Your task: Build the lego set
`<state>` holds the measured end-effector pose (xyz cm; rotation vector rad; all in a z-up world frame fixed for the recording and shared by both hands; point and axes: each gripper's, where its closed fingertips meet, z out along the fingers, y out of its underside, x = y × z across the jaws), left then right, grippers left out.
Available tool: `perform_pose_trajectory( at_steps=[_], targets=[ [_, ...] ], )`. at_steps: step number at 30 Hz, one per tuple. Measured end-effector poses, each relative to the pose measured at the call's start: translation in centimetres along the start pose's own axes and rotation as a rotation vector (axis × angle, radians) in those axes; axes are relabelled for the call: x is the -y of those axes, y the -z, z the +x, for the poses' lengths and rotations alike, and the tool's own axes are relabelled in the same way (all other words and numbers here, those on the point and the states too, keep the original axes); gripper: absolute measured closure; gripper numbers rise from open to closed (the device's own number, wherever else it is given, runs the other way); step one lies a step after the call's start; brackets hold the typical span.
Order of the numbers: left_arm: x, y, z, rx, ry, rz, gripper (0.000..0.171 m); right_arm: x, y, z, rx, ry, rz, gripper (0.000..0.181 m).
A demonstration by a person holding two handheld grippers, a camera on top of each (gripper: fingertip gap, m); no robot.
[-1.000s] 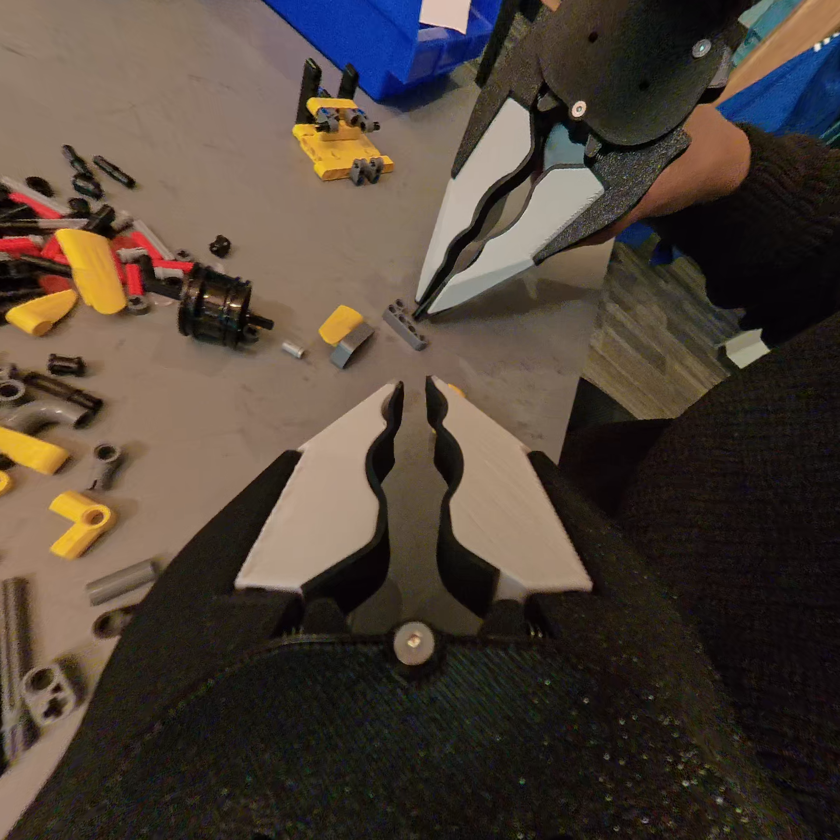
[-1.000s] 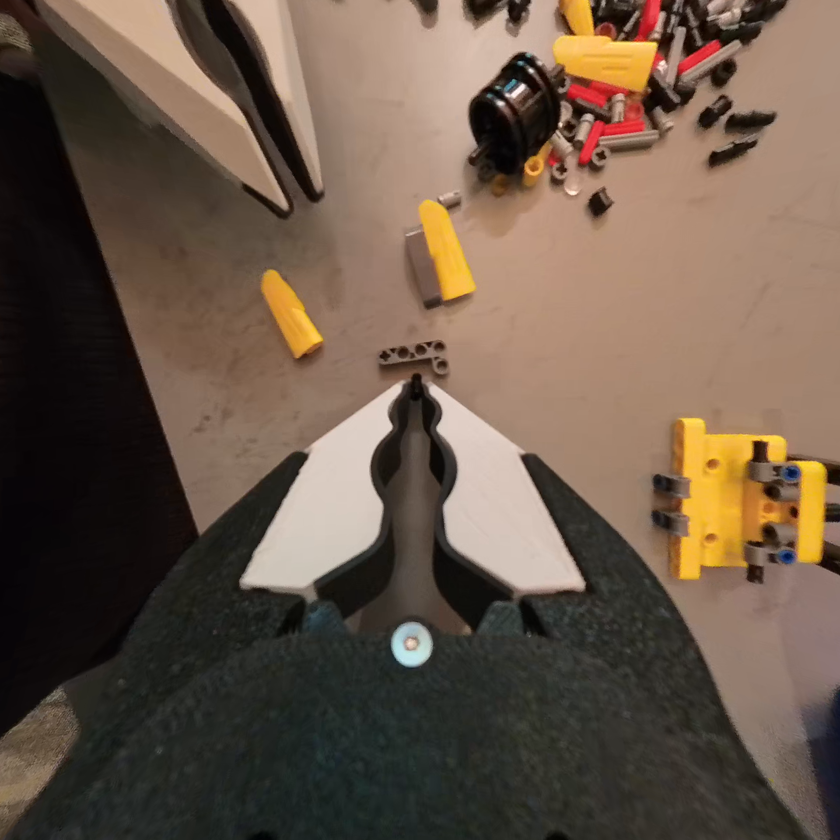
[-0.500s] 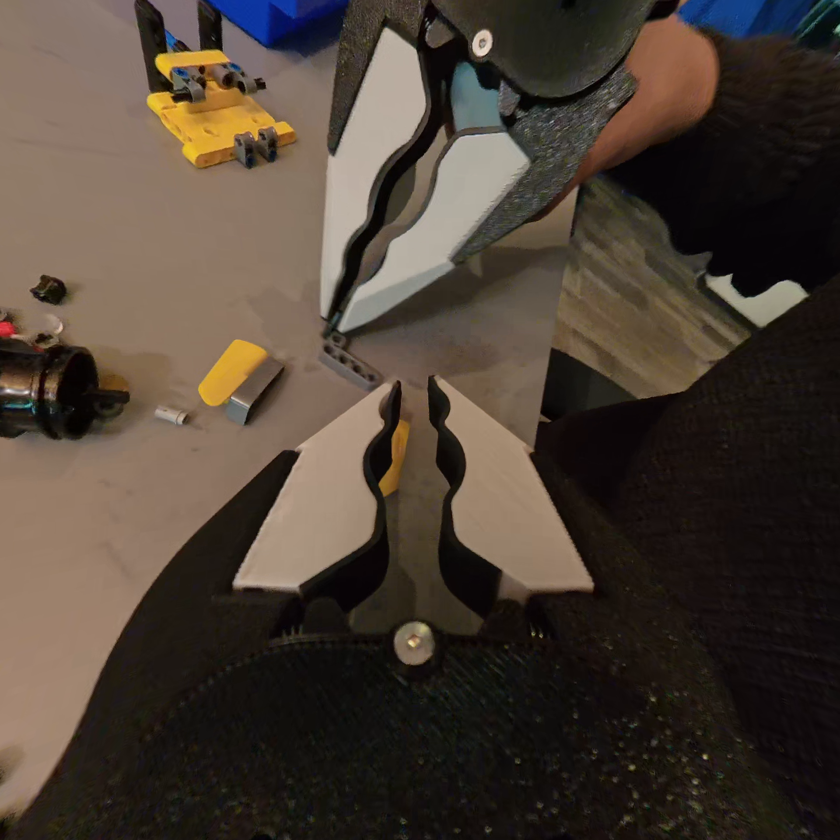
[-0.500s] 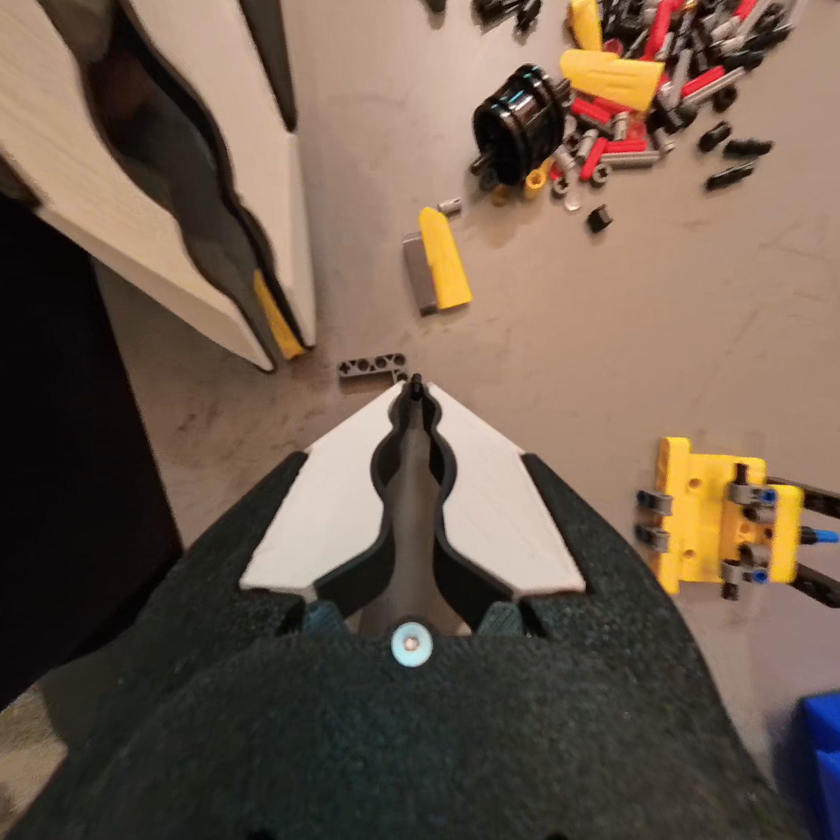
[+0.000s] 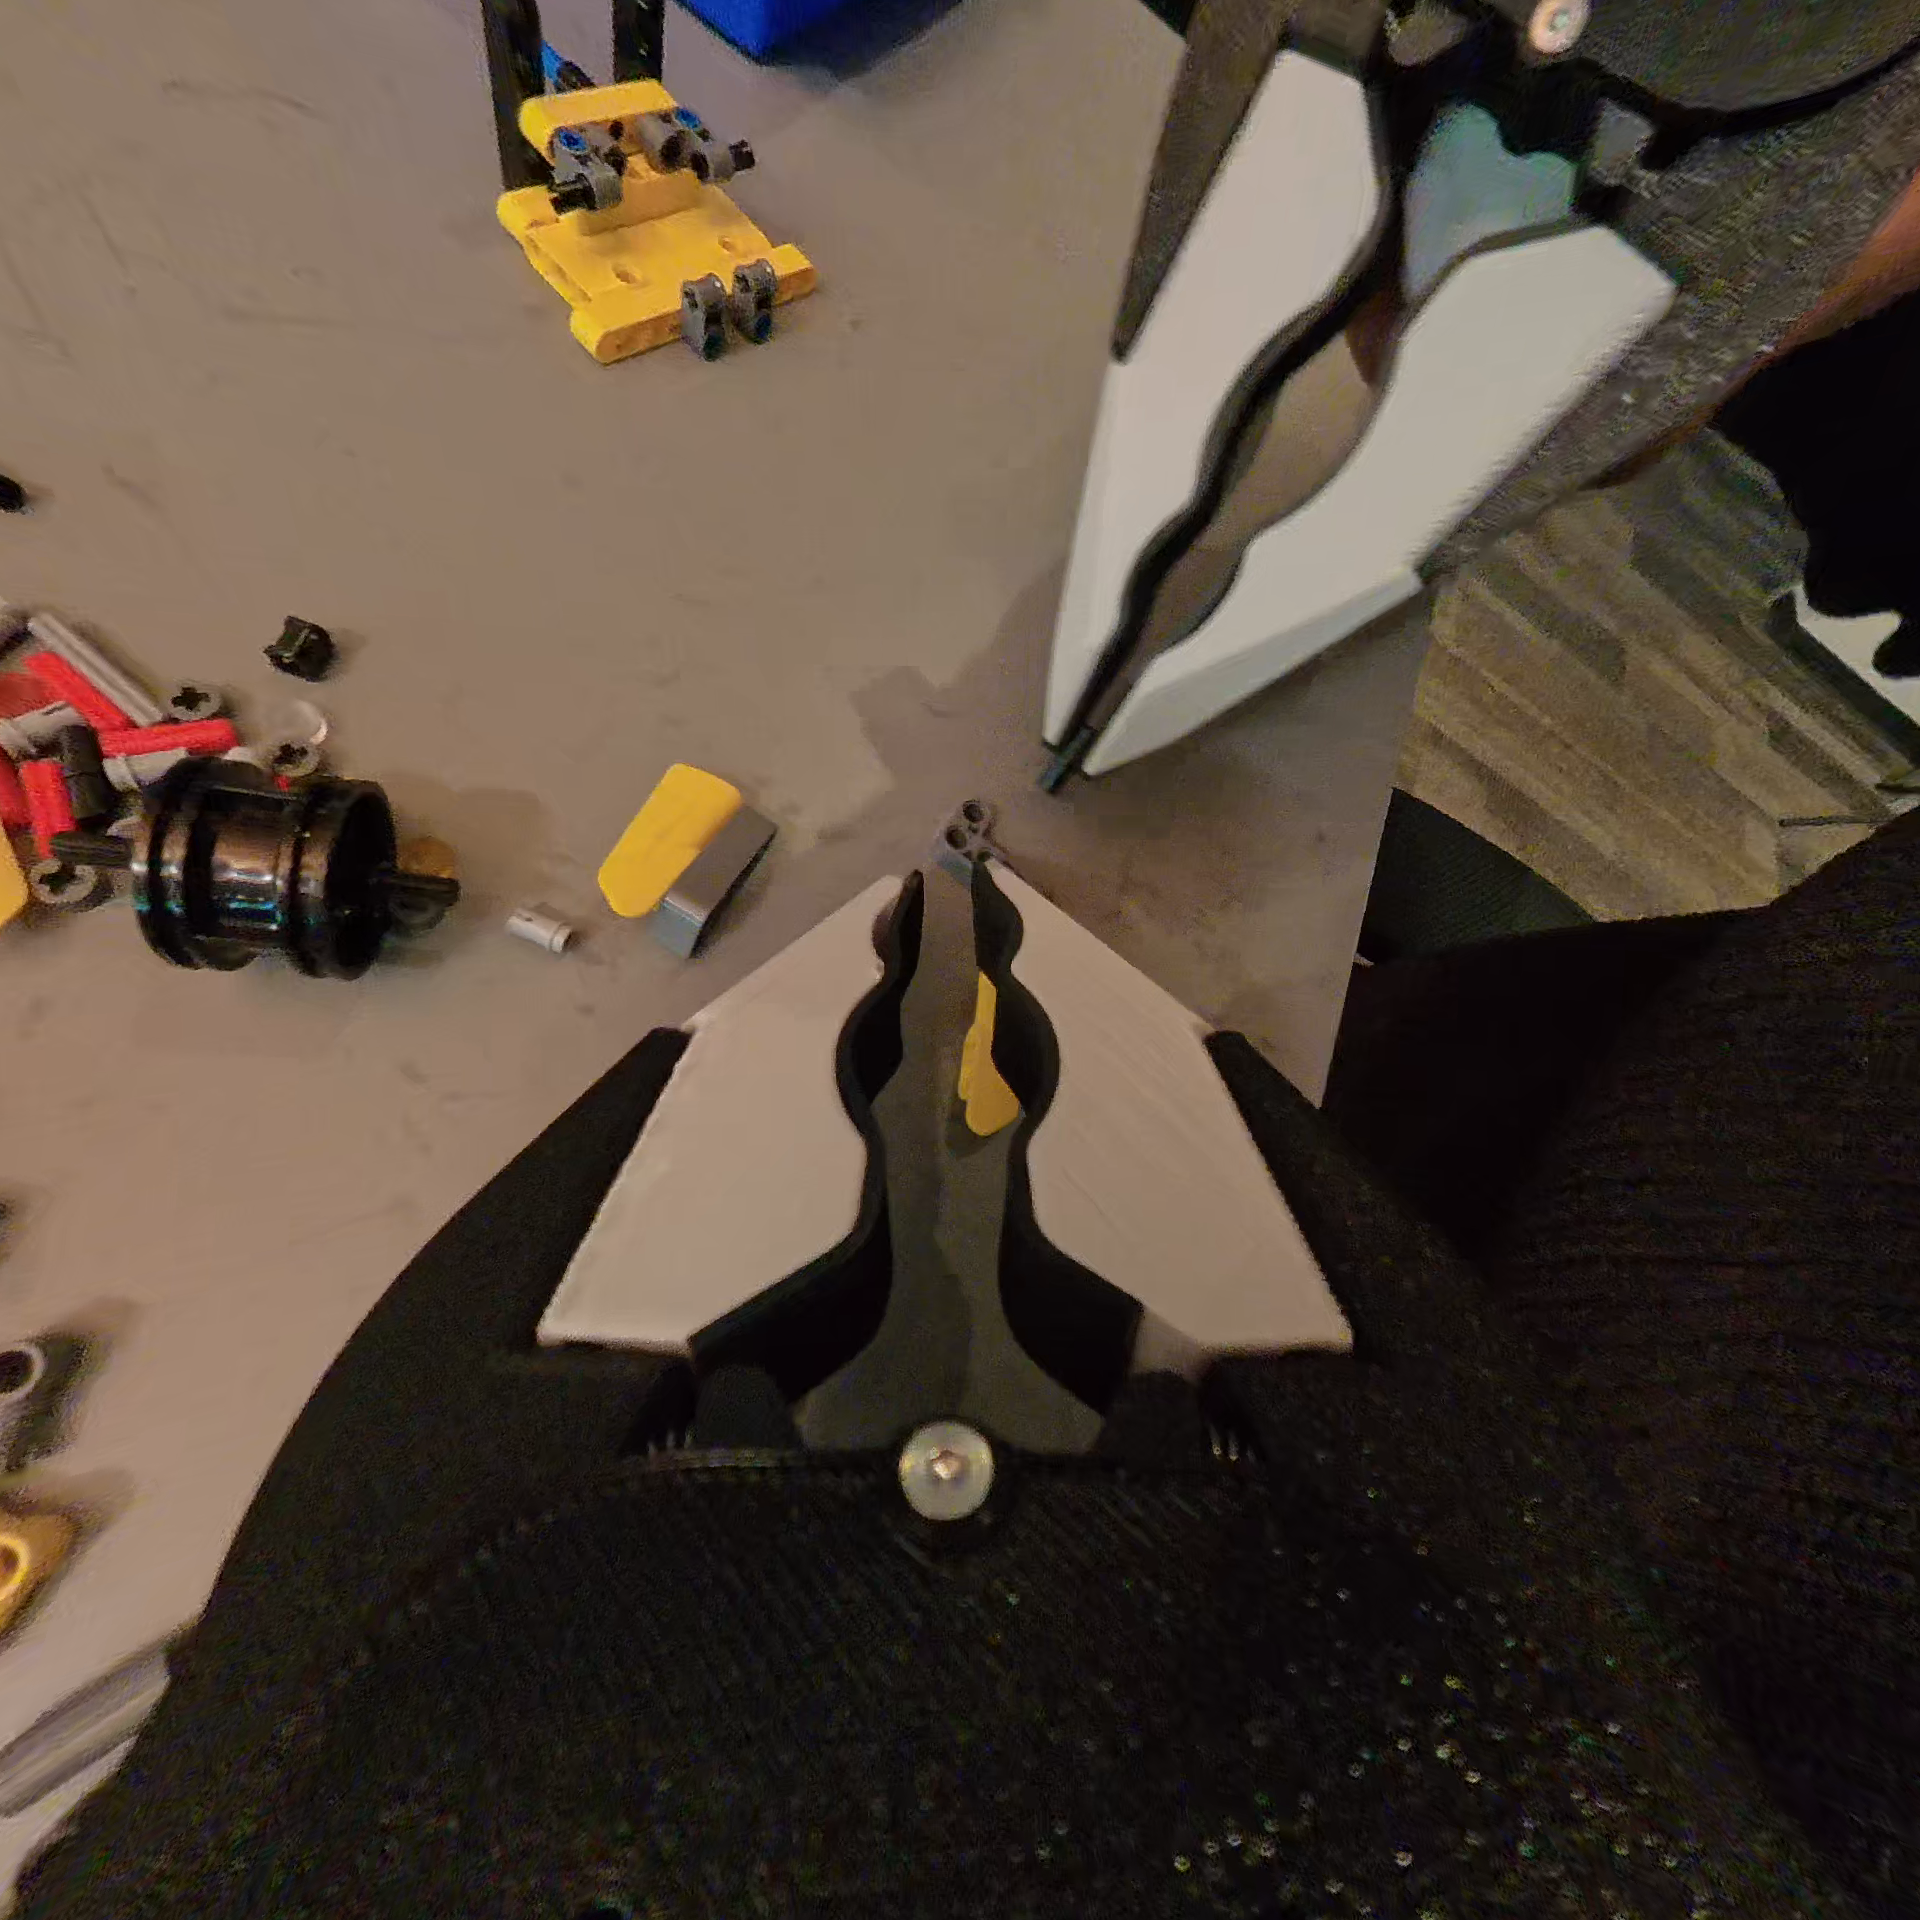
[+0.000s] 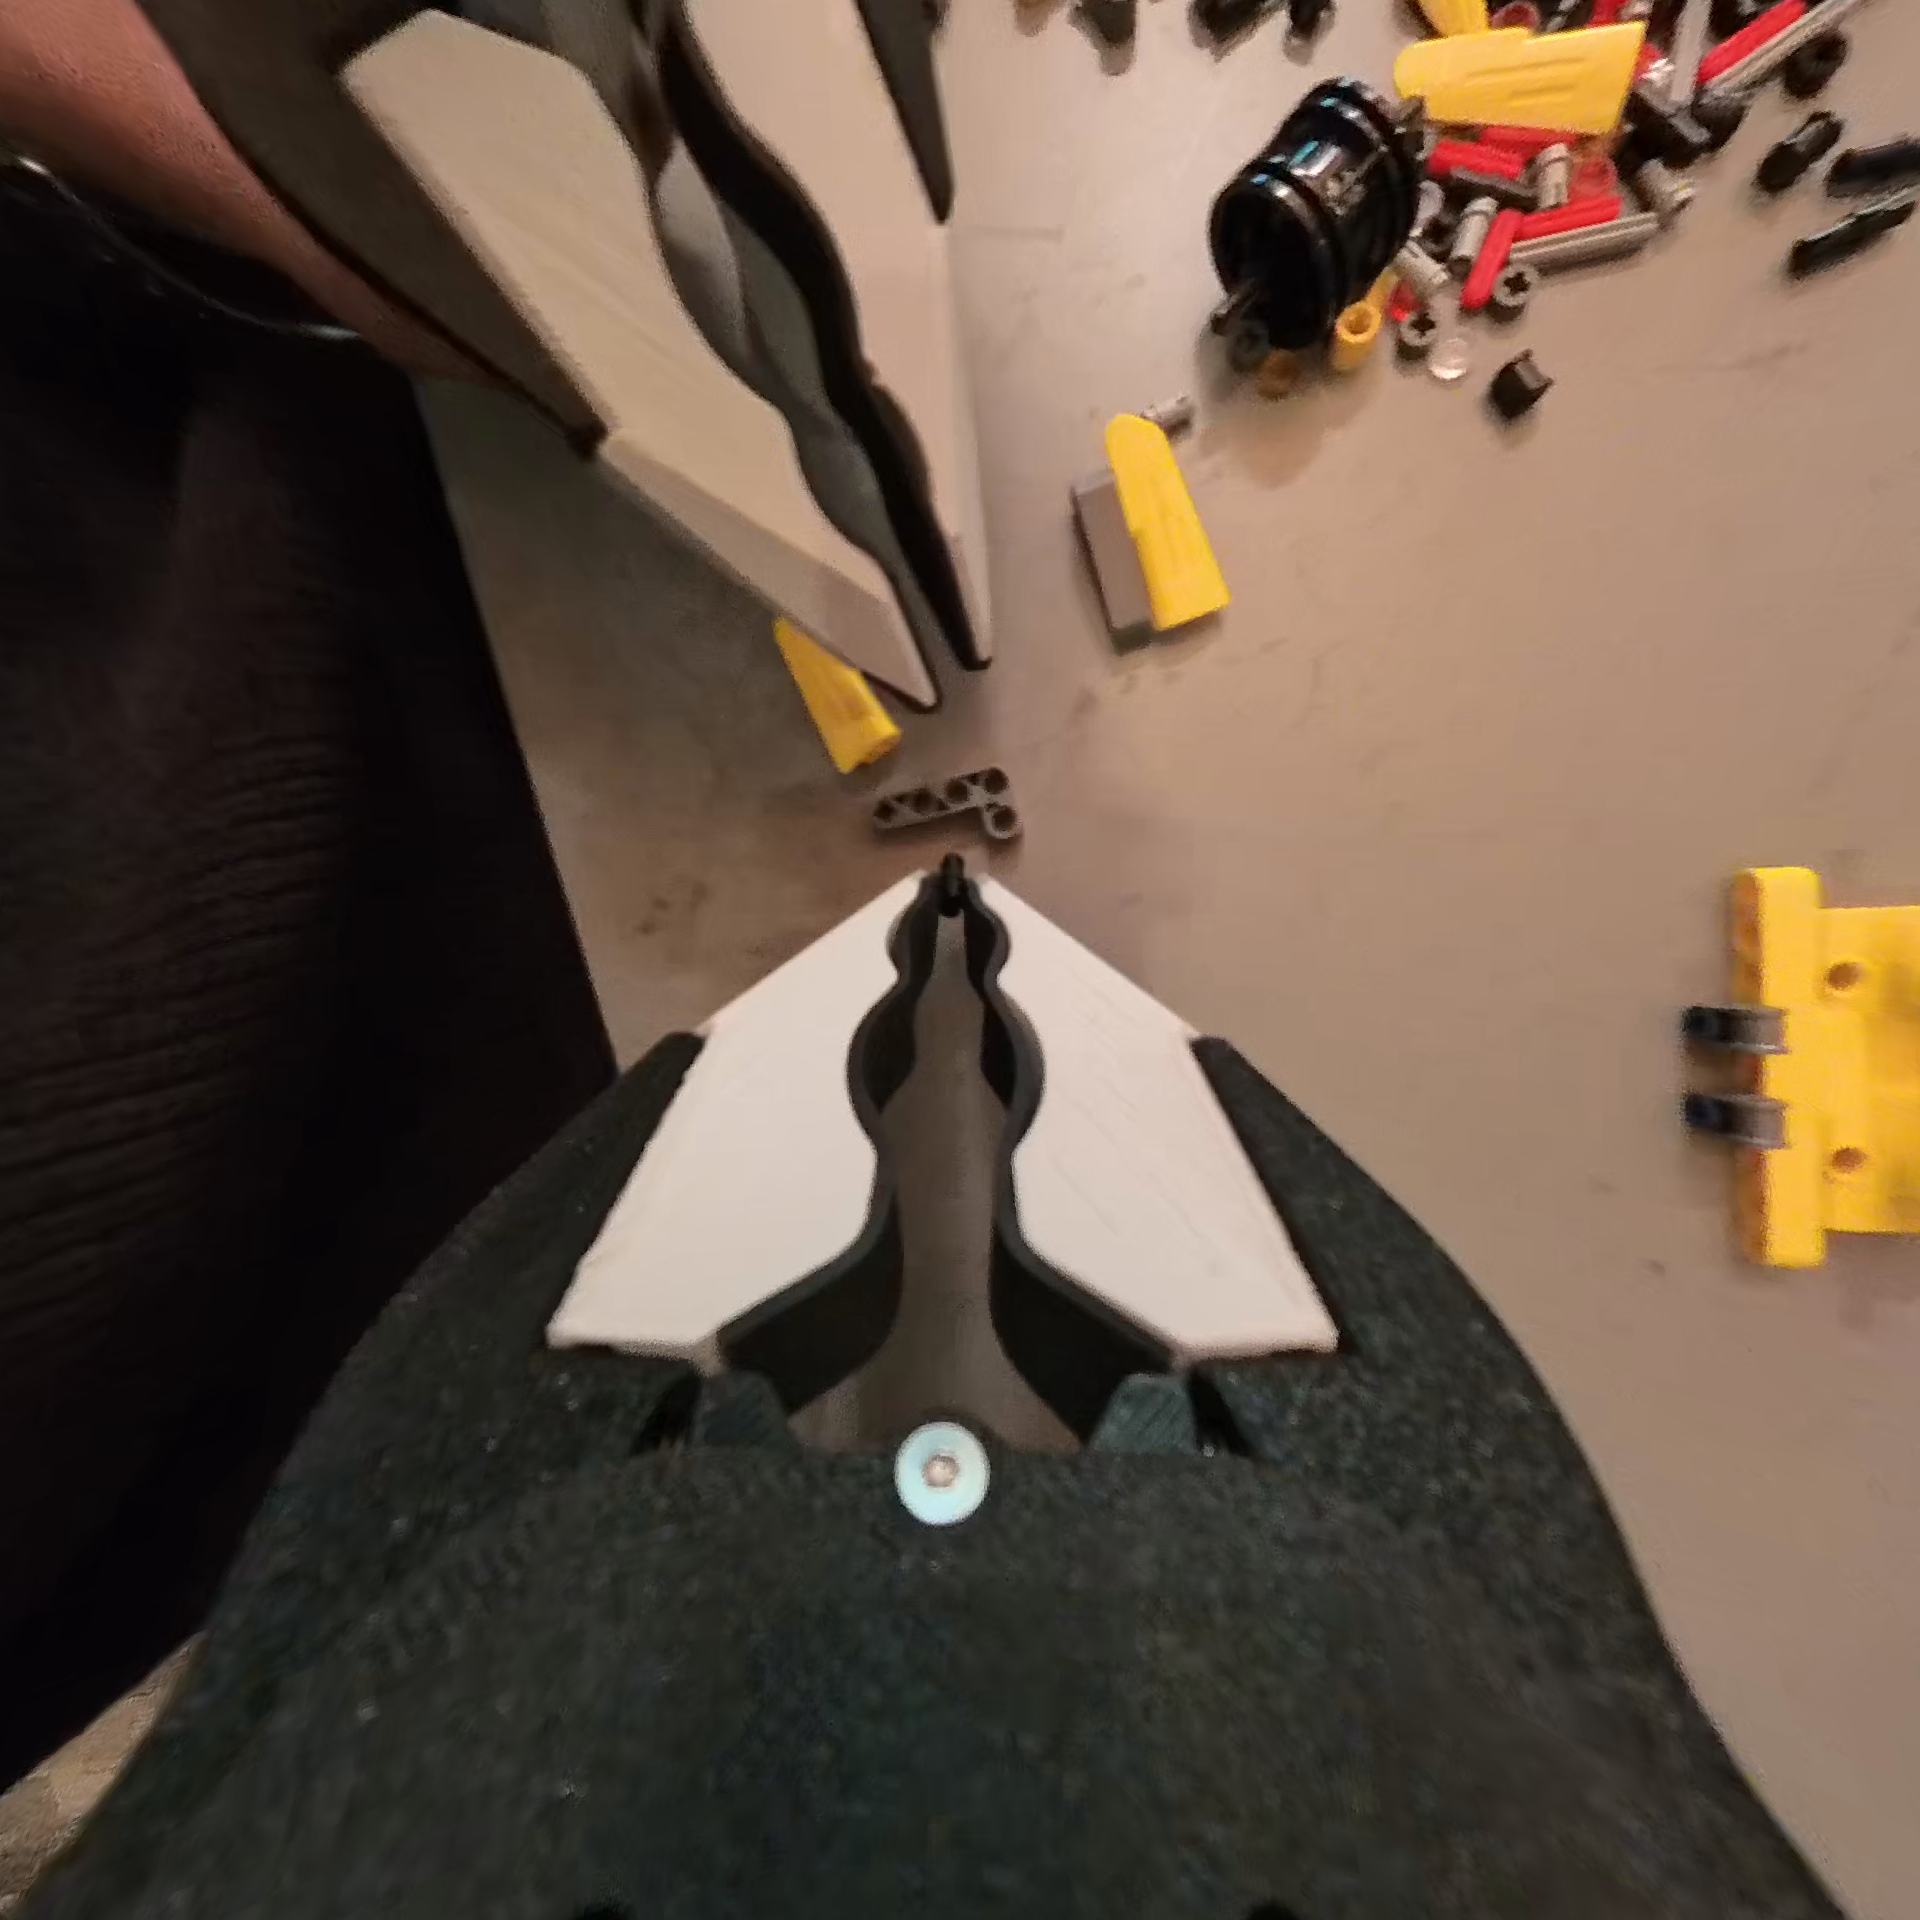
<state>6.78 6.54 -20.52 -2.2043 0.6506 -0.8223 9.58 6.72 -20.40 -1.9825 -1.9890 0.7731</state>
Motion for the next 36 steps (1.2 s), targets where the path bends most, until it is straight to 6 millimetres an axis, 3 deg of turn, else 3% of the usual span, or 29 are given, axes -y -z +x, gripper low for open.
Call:
perform_pose_trajectory(
  at_steps=[5,10,16,21,25,36],
  targets=[
    [-0.2,0.3,-0.4,0.035,-0.021,-0.013,0.165,-0.5,-1.3,0.6,-0.081,0.041,-0.036,0.177],
    [-0.4,1.9,-1.3,0.076,-0.01,0.026,0.165,1.0,-2.2,1.5,-0.104,0.086,-0.001,0.177],
    [-0.8,3.6,-1.5,0.046,-0.017,0.073,0.156,3.1,-3.9,-0.3,-0.024,0.18,0.04,0.177],
    [-0.9,4.1,-1.3,0.037,-0.059,0.088,0.154,3.3,-2.2,0.5,-0.047,0.159,0.083,0.177],
    [-0.8,3.8,-1.0,0.019,-0.085,0.079,0.154,2.0,-1.2,0.3,-0.051,0.161,0.074,0.177],
    [-1.3,3.8,-0.7,0.034,-0.093,0.066,0.155,1.8,-1.3,-0.6,-0.046,0.2,0.09,0.177]
  ],
)
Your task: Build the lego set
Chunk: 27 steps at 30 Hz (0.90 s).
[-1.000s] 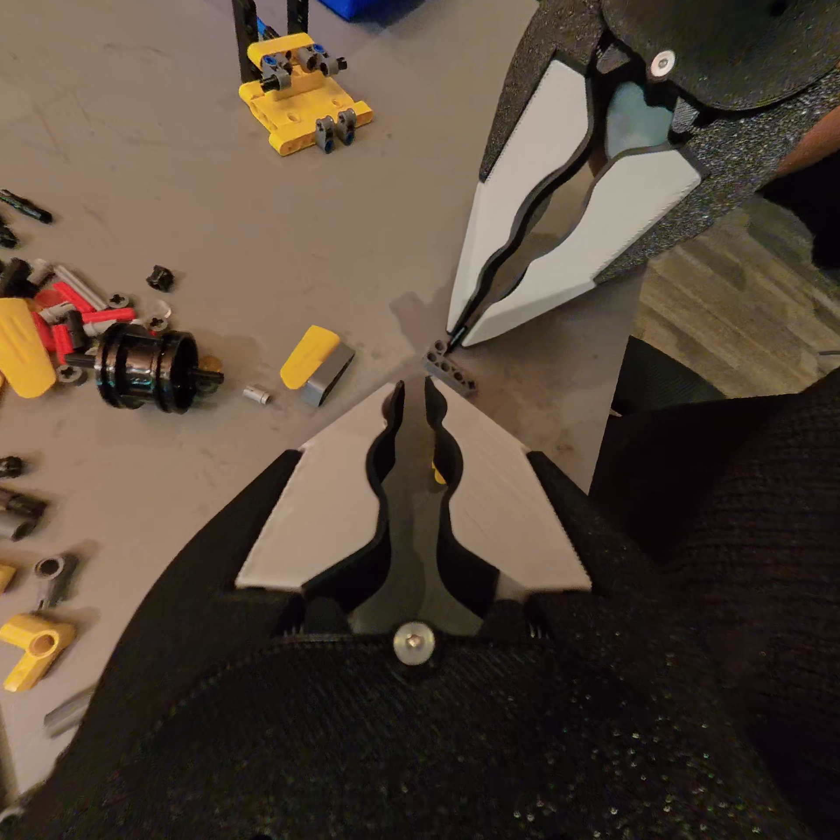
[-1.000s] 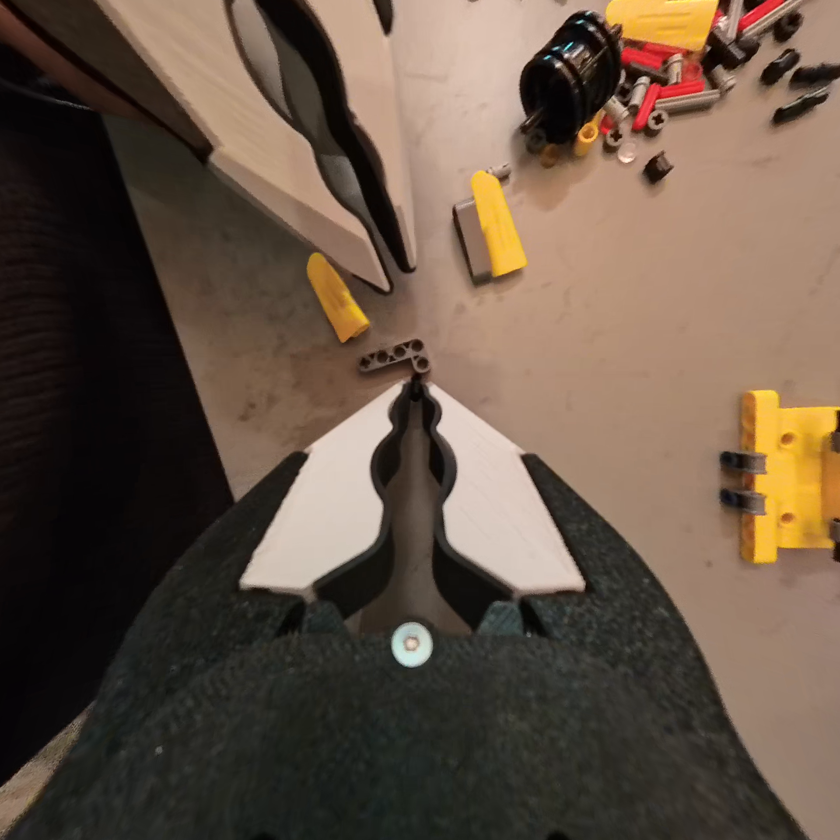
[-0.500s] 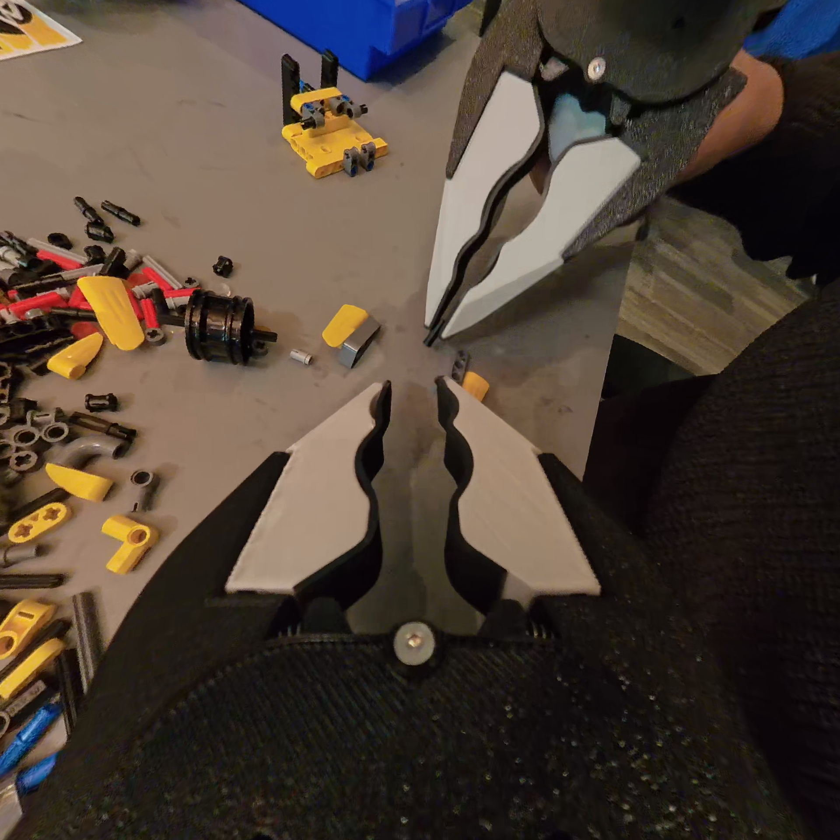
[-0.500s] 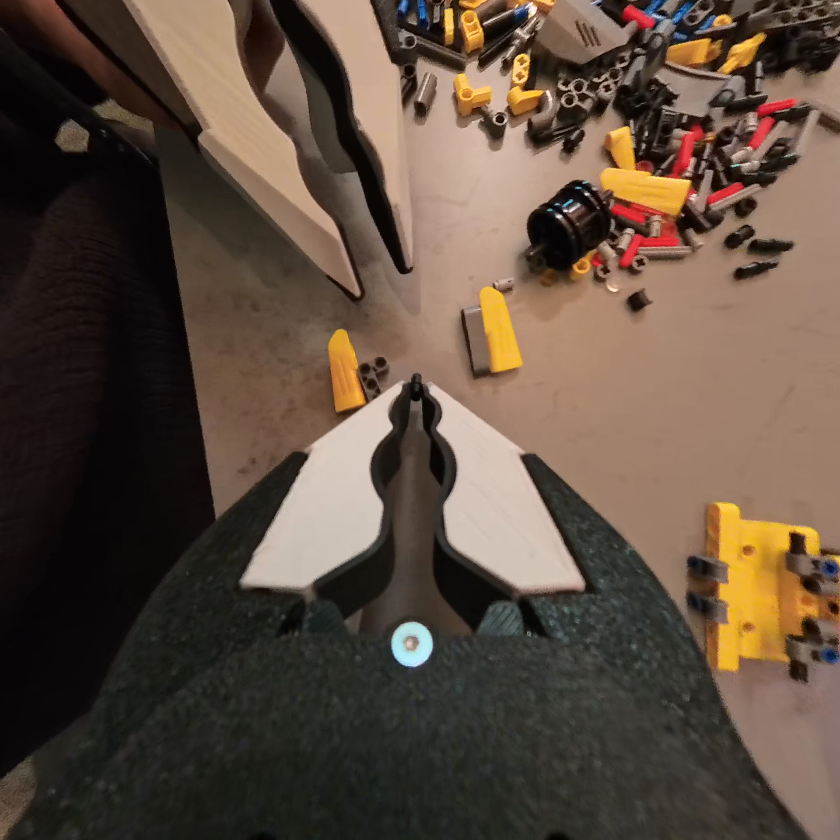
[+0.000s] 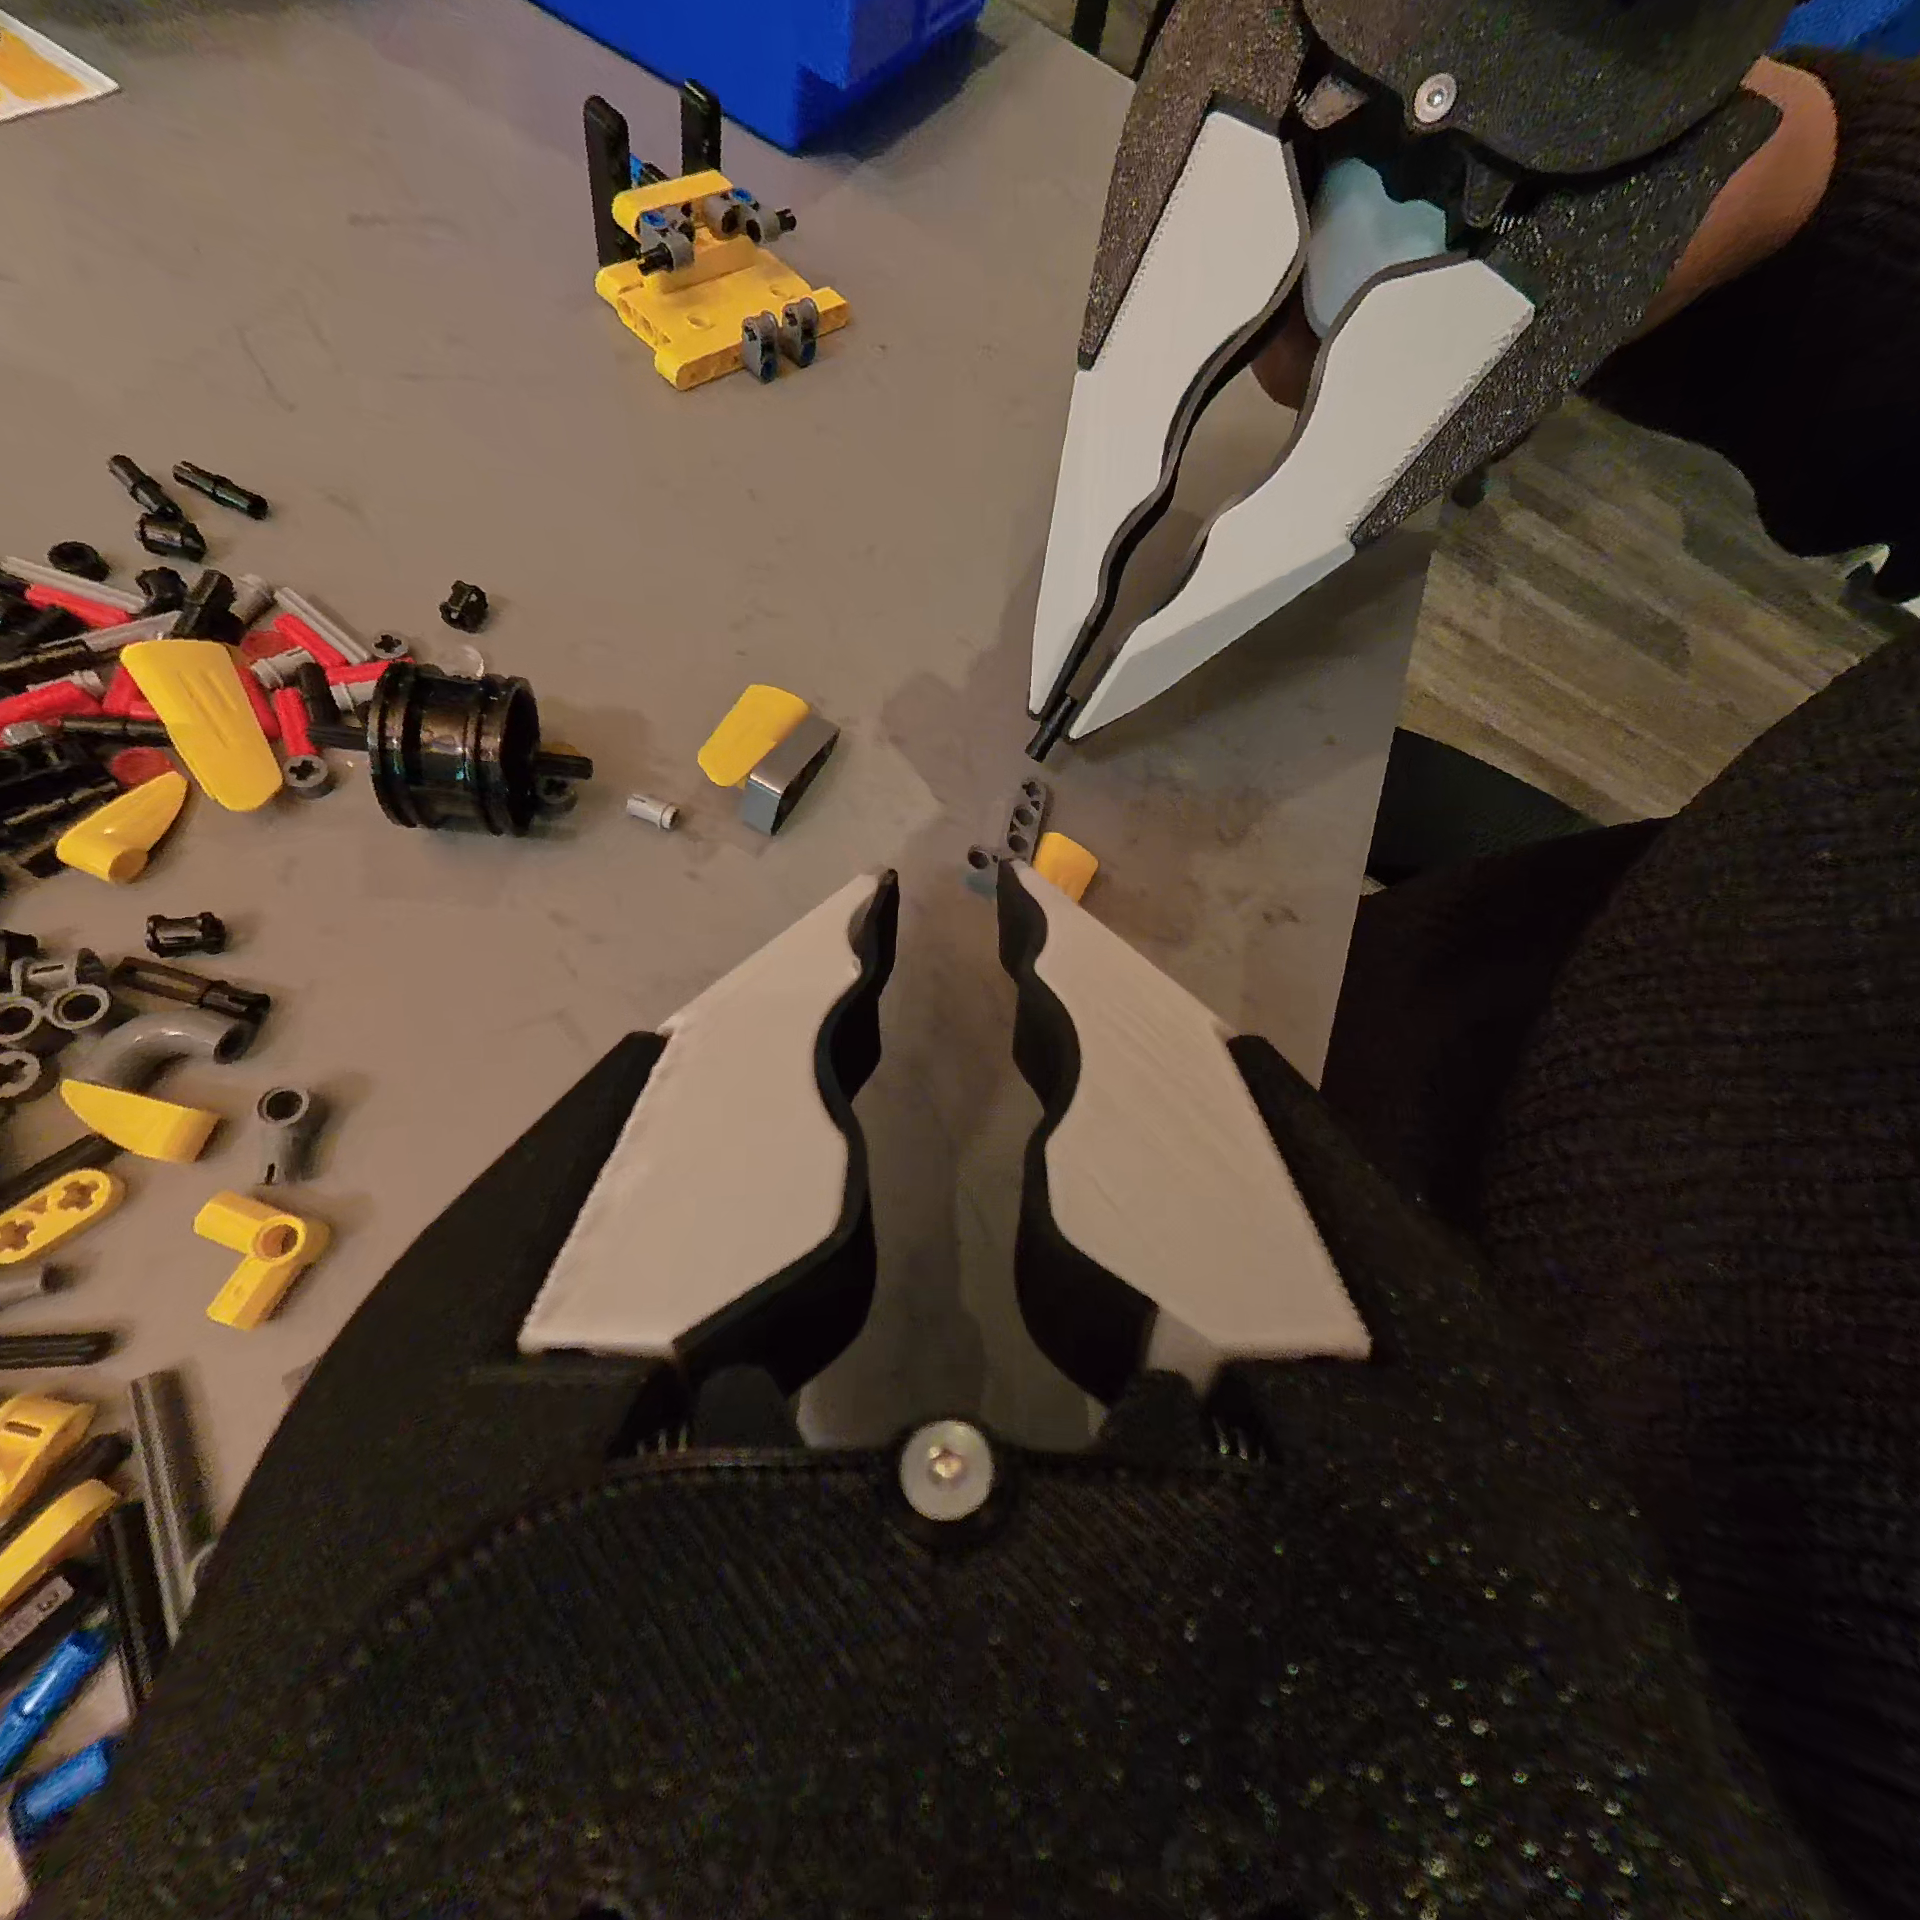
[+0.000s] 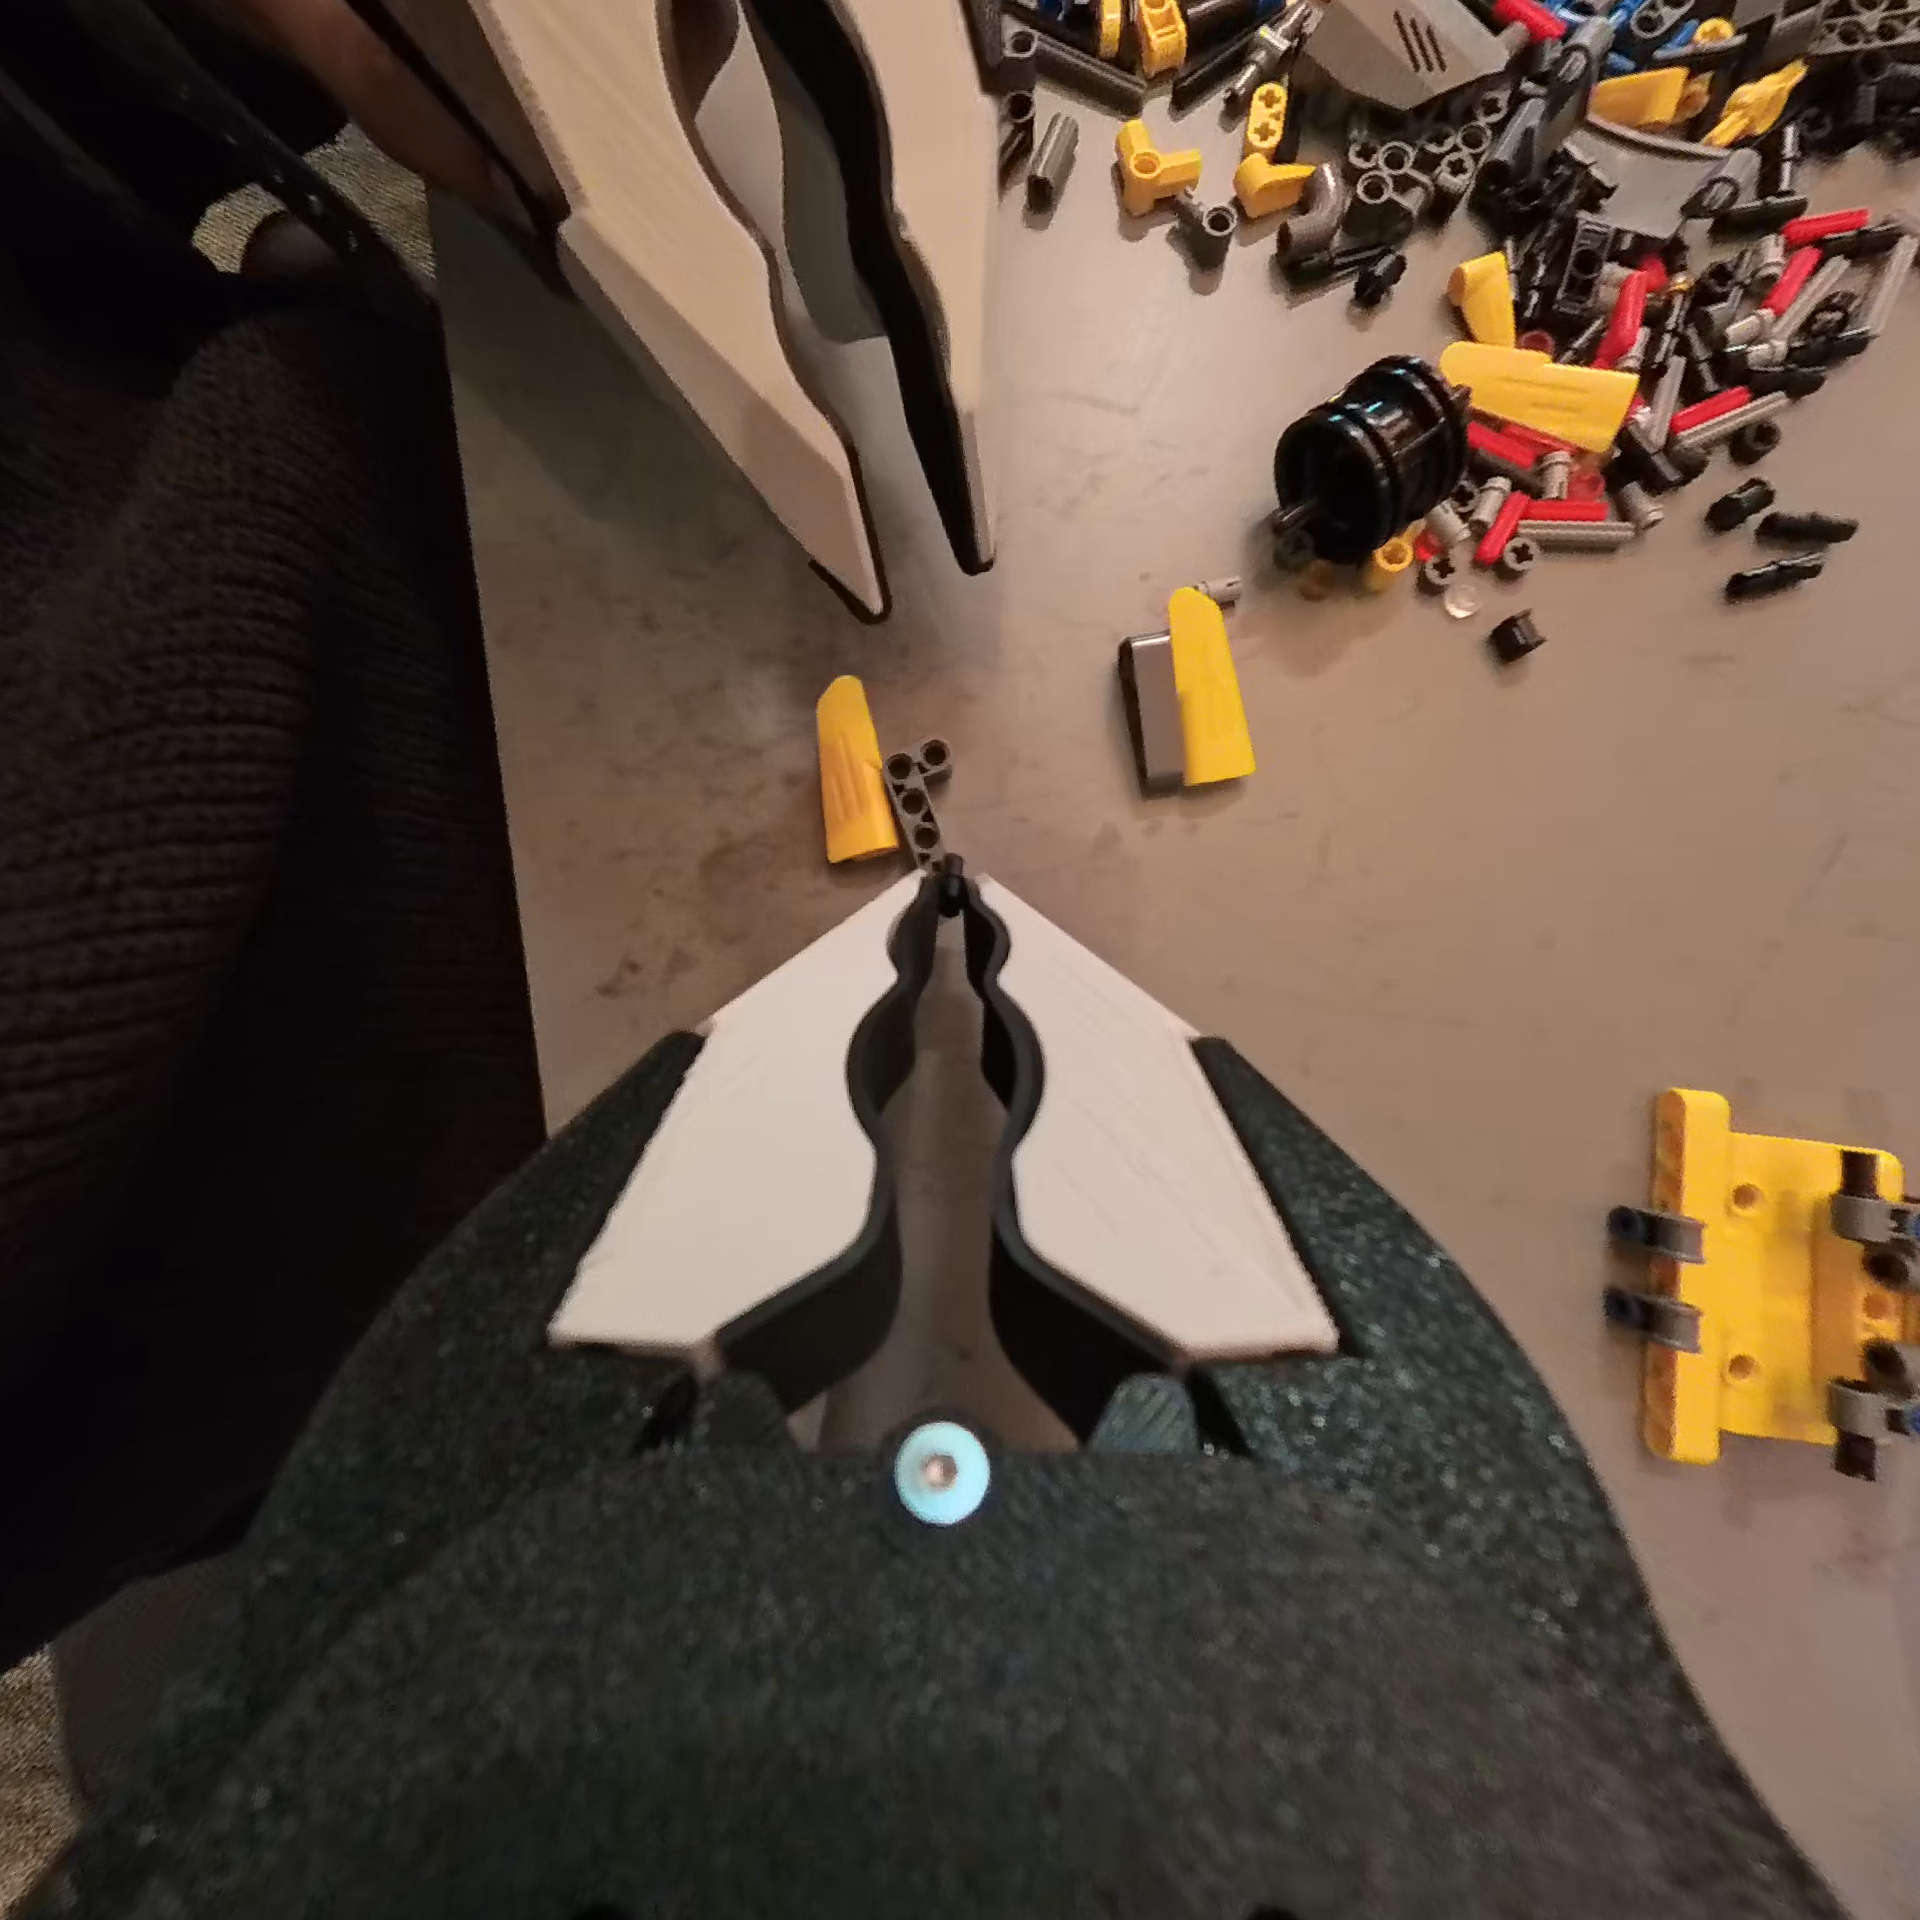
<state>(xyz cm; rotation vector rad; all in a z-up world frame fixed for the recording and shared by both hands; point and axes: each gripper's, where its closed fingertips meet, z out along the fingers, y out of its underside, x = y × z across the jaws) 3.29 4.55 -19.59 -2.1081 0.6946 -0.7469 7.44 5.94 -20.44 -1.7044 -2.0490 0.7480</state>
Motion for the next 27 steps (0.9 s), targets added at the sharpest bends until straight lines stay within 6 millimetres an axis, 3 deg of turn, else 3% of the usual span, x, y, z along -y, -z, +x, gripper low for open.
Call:
perform_pose_trajectory(
  at_steps=[7,14,21,27],
  targets=[
    [-0.7,-0.6,0.3,-0.005,-0.021,-0.055,0.155,-0.2,-0.3,-0.8,0.015,0.043,0.0,0.177],
    [-0.1,-1.2,0.8,-0.038,-0.037,-0.047,0.155,-0.5,-0.6,-0.6,-0.042,0.169,-0.018,0.177],
    [-0.5,-2.4,0.9,-0.018,-0.086,-0.107,0.157,-1.6,0.0,0.8,-0.094,0.121,-0.017,0.177],
    [0.1,-1.4,-0.2,0.017,-0.041,-0.048,0.159,-2.8,0.2,2.0,-0.162,0.023,0.034,0.177]
  ],
)
